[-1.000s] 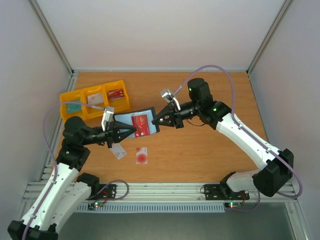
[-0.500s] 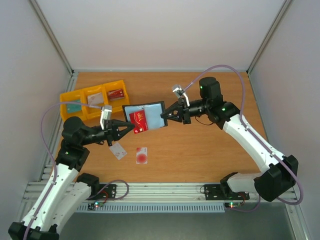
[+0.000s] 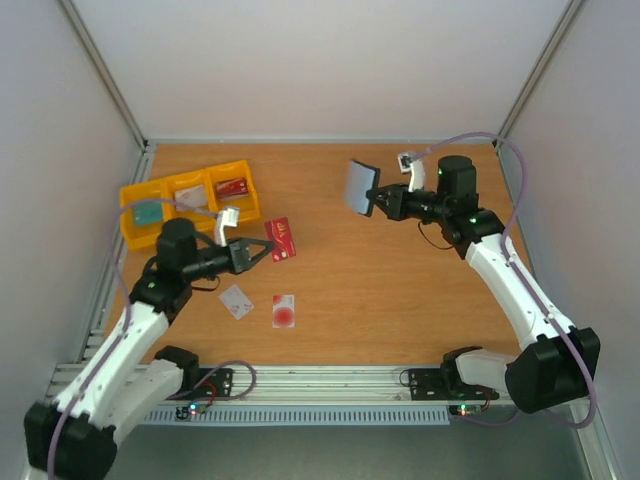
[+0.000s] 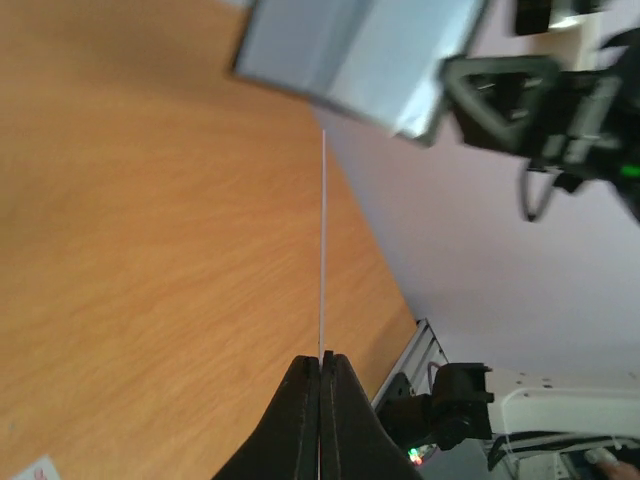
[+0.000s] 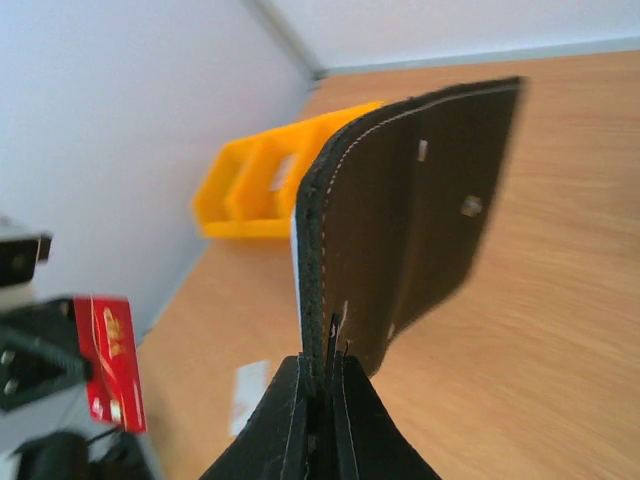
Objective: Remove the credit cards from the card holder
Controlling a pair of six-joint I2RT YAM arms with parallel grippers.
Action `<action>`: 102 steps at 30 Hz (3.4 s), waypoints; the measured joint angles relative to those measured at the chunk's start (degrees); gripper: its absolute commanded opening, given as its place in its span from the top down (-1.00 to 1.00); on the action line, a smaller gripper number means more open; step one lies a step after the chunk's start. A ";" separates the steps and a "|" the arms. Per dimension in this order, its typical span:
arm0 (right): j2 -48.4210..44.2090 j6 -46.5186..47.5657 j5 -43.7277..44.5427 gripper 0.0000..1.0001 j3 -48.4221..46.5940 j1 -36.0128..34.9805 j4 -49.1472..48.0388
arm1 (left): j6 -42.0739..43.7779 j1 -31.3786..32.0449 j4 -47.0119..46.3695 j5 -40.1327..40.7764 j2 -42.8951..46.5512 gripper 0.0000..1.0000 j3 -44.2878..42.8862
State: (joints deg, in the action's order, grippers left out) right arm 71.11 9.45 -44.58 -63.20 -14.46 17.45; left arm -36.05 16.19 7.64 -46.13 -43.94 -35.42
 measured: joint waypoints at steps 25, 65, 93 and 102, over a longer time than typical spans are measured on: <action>-0.96 -0.57 4.44 0.98 2.60 2.29 0.96 | -13.20 28.17 -0.74 18.18 -58.42 -0.42 -16.98; 29.46 -1.03 27.76 -0.97 -13.05 6.43 29.29 | 9.84 -12.66 13.18 42.88 16.28 -0.99 10.10; -0.39 16.63 69.92 -0.97 48.15 6.69 -52.35 | 27.91 -17.84 -6.32 50.71 10.45 -0.99 18.97; 15.37 20.44 66.99 -0.97 50.27 6.71 -77.05 | 31.19 -17.84 -31.34 55.60 -3.19 -0.99 32.50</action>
State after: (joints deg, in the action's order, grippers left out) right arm 86.48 29.89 22.41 -12.93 -7.75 -59.59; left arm -4.86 -1.65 -23.70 9.47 -47.13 -2.92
